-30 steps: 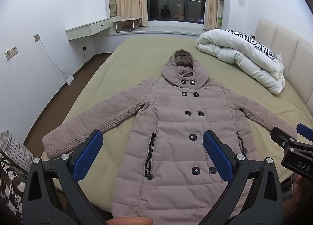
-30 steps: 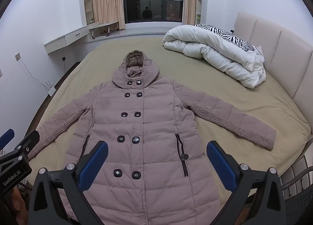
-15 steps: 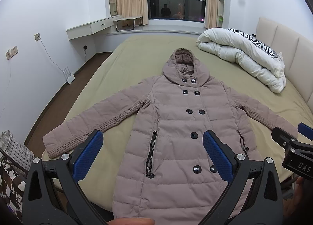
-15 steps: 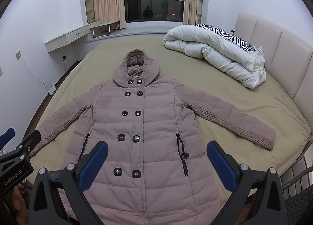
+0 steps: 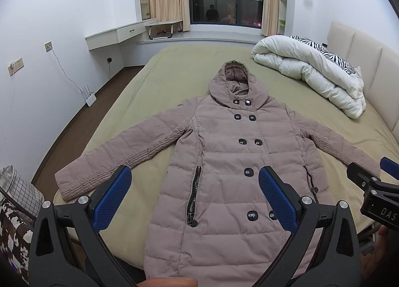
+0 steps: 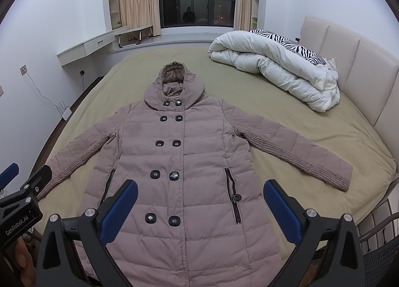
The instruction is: Fold large clothes
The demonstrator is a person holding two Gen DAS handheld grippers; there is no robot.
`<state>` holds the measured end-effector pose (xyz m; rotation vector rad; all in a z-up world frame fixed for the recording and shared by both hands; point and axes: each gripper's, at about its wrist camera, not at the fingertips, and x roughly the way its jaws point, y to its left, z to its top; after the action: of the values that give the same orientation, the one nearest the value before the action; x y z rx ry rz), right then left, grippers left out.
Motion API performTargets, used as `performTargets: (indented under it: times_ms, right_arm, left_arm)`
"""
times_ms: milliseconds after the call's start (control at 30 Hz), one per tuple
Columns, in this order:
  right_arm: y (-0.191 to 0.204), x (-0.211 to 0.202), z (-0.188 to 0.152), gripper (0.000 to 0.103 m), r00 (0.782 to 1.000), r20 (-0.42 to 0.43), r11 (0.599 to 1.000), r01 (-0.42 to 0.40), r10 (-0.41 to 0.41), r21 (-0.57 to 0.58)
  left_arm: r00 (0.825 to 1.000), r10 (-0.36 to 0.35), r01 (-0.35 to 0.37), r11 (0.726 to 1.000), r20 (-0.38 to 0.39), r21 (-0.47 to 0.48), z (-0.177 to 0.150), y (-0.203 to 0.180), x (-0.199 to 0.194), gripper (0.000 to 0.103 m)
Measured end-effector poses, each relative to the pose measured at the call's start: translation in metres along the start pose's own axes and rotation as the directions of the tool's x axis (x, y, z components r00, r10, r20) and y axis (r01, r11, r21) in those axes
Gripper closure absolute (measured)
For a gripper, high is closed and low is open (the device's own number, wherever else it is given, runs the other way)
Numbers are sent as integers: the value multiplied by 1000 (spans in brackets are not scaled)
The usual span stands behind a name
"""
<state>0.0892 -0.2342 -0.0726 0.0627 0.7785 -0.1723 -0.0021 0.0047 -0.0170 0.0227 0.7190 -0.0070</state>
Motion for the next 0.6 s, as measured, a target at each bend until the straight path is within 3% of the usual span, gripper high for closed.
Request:
performTargets:
  times_ms: [600]
  right_arm:
    - [0, 0, 0, 0, 1000, -2, 1000, 0, 0, -1]
  left_arm:
    - [1000, 1, -1, 1000, -2, 2, 0, 1, 0, 0]
